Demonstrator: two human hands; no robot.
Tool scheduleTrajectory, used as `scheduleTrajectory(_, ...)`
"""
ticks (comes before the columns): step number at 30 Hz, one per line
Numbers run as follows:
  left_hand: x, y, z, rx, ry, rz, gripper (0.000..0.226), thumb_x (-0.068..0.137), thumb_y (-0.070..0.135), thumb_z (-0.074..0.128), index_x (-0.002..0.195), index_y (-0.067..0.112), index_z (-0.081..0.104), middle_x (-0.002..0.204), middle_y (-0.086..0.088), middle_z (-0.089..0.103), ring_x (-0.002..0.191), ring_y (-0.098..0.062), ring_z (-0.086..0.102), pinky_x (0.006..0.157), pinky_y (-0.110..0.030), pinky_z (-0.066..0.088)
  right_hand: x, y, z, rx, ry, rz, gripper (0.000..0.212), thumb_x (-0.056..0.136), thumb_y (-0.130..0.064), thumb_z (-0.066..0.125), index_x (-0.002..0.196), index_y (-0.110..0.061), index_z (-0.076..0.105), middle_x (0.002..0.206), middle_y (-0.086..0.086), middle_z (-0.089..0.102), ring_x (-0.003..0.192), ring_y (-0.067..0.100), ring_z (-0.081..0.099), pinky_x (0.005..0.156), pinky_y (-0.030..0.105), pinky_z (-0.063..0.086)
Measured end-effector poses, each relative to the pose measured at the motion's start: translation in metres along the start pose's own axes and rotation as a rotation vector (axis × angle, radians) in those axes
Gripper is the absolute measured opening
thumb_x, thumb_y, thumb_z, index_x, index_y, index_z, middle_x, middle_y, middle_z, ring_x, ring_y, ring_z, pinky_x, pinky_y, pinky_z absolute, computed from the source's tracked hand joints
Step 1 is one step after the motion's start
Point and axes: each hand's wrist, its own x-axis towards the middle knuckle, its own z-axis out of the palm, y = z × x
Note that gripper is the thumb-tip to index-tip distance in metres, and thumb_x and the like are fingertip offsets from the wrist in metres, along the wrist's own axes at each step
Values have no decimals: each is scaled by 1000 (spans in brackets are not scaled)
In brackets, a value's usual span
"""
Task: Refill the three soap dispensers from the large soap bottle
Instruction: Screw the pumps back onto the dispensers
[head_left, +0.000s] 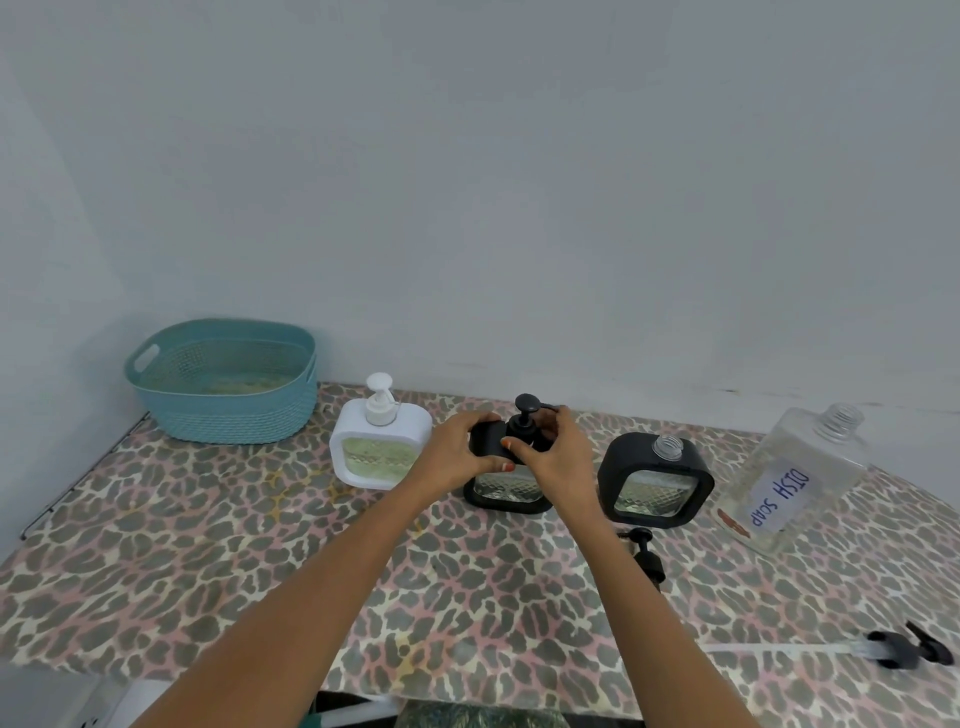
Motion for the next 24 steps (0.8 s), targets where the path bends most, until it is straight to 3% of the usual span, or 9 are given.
scheduleTrajectory(3,0,1,0,1,2,11,56,68,17,79,119,13,55,122,-4,58,115,-17,52,92,-22,38,1,0,6,-28,28,5,45,75,-18,75,109,-7,47,106,6,55,96,17,53,77,20,38)
scheduleTrajectory(6,1,1,0,2,3,27,52,68,19,79,115,13,58,118,-5,61,112,-19,55,93,-26,42,-2,0,6,-20,-13,-1,57,76,-19,74,123,-10,44,114,1,52,106,13,50,86,19,38)
scheduleTrajectory(9,1,0,0,9,2,22,57,68,21,79,119,14,55,122,-4,58,115,-17,53,94,-24,40,-5,-3,-4,16,-113,-19,51,85,-12,63,131,-16,42,116,-4,52,106,6,47,85,8,36)
scheduleTrajectory(11,1,0,0,11,2,14,60,69,21,79,122,14,53,125,-4,56,117,-17,51,93,-21,37,-5,-2,-9,-9,-150,-10,45,87,-9,58,130,-13,46,120,3,57,109,12,52,84,11,38)
scheduleTrajectory(15,0,0,0,11,7,6,61,69,20,79,124,14,52,127,-4,55,119,-17,49,93,-21,36,-2,2,-7,-6,-69,-11,32,82,-11,67,112,-10,56,106,5,63,103,19,59,83,20,42)
scheduleTrajectory(20,0,0,0,19,9,10,59,68,18,79,122,13,54,125,-5,56,117,-18,51,92,-21,37,0,1,7,-10,55,-6,36,74,-15,75,92,-13,44,90,0,52,84,16,52,63,9,40)
scheduleTrajectory(24,1,1,0,17,12,25,54,69,20,78,118,14,56,121,-4,59,114,-18,54,93,-23,40,-2,0,11,-23,27,-22,47,78,-21,71,117,-12,46,103,-4,50,96,12,50,77,16,37)
